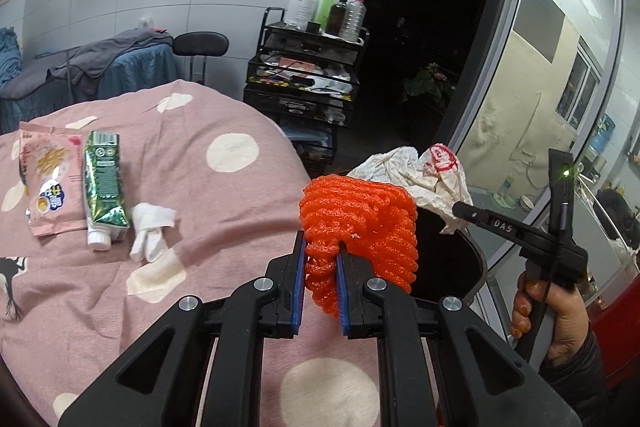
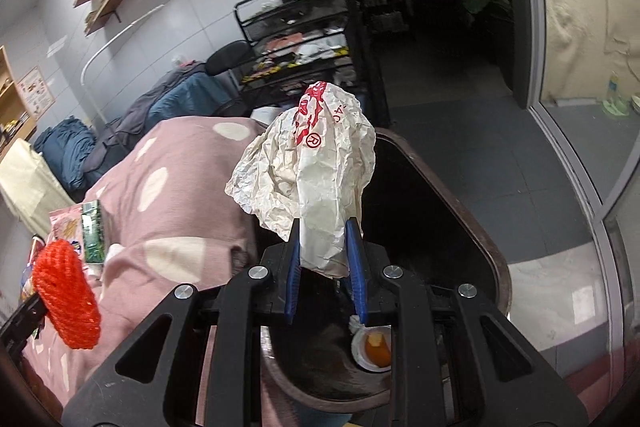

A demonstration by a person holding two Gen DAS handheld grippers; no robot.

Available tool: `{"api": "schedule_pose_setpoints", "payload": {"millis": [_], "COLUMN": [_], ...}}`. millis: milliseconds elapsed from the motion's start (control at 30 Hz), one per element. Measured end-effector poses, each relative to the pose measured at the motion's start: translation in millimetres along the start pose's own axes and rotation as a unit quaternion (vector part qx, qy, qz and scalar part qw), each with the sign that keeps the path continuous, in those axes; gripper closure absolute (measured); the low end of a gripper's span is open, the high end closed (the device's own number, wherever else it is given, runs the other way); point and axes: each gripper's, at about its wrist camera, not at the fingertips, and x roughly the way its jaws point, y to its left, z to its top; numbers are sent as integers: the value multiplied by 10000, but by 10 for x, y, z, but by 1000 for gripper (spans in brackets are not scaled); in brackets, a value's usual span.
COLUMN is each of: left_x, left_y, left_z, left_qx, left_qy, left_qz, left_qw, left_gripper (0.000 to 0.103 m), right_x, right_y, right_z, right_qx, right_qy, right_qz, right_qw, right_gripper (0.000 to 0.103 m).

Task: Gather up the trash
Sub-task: 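Carry the white plastic bag over the bin and open the right tool, then lower the orange mesh net into the bin and open the left tool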

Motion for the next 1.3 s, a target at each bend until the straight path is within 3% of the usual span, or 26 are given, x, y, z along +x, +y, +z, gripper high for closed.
{"api": "schedule_pose_setpoints", "payload": {"millis": [367, 433, 500, 567, 833, 1300], "left_x": [146, 168, 183, 207, 257, 494], "left_y": [-143, -150, -166, -192, -265, -493], "left_z": [32, 37, 37, 40, 43, 122], "left_qx": [128, 134, 134, 154, 205, 381], "left_qy": [125, 148, 171, 192, 233, 438], "left_qz": [-125, -152, -183, -192, -272, -493], "left_qw": [9998, 9997, 9996, 9995, 9991, 9971], "left_gripper": [90, 90, 89, 90, 89, 89], "right_x": [293, 328, 347, 329, 259, 30], "right_y": [-301, -314, -316, -299, -279, -316], "right_z": [-172, -200, -212, -225, -222, -91], "right_qx": [449, 457, 468, 466, 484, 583], "right_qy": [422, 489, 483, 435, 306, -132], "right_qz": [-232, -214, -252, -248, -303, -529], "right_qw": [9978, 9975, 9974, 9977, 9979, 9968], "right_gripper": [78, 71, 46, 39, 28, 17]}}
